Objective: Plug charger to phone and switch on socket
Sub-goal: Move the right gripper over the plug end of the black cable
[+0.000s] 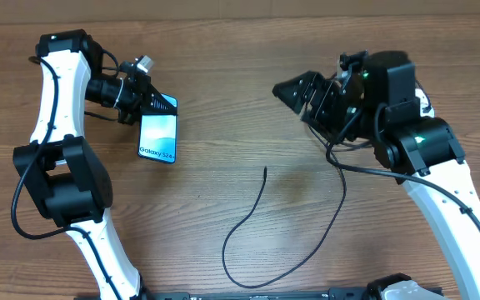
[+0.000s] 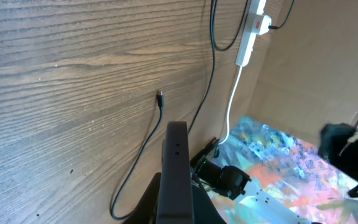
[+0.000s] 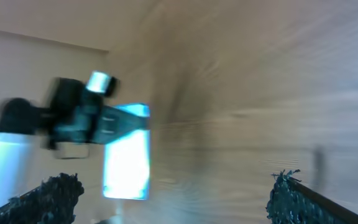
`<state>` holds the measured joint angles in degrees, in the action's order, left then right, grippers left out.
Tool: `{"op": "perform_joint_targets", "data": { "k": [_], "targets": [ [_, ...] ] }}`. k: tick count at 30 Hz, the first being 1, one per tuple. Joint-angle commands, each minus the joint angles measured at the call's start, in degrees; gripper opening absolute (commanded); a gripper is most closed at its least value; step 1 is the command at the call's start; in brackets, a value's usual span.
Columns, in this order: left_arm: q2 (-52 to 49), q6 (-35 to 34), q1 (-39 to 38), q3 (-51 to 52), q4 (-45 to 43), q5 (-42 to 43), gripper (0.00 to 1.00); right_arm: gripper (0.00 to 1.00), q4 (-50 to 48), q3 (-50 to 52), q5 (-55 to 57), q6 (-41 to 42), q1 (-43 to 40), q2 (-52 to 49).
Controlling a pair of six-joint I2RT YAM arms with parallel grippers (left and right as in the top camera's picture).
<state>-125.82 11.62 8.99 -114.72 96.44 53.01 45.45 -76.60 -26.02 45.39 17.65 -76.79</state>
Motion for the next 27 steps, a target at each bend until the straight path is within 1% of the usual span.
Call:
{"op": "perform_joint_targets", "data": {
  "k": [1, 4, 7, 12, 21, 27],
  "targets": [
    [0.02, 1.75, -0.02, -1.01, 0.37, 2.56, 0.05, 0.99, 6.19, -1.01, 13.42, -3.98, 4.72, -0.68],
    [0.02, 1.73, -0.02, -1.01, 0.37, 2.56, 0.05, 1.0, 10.75, -0.92, 18.91, -3.89, 9.4, -3.26],
    [0.02, 1.7, -0.07, -1.01, 0.42, 2.56, 0.04, 0.99, 13.31, -0.37, 23.65, -3.23, 13.35, -6.93],
    [0.02, 1.7, -0.07, -1.01, 0.42, 2.51, 0.05, 1.0, 14.43, -0.35, 25.11, -1.53, 17.99, -15.8],
    [0.02, 1.7, -0.07, -1.01, 0.39, 2.49, 0.05, 1.0, 13.88, -0.33, 26.43, -0.22, 18.67, -27.69],
    [0.02, 1.7, -0.07, -1.01, 0.22, 2.49, 0.05, 1.0, 12.2, -0.22, 26.43, -0.22, 18.67, -30.08]
  ]
}}
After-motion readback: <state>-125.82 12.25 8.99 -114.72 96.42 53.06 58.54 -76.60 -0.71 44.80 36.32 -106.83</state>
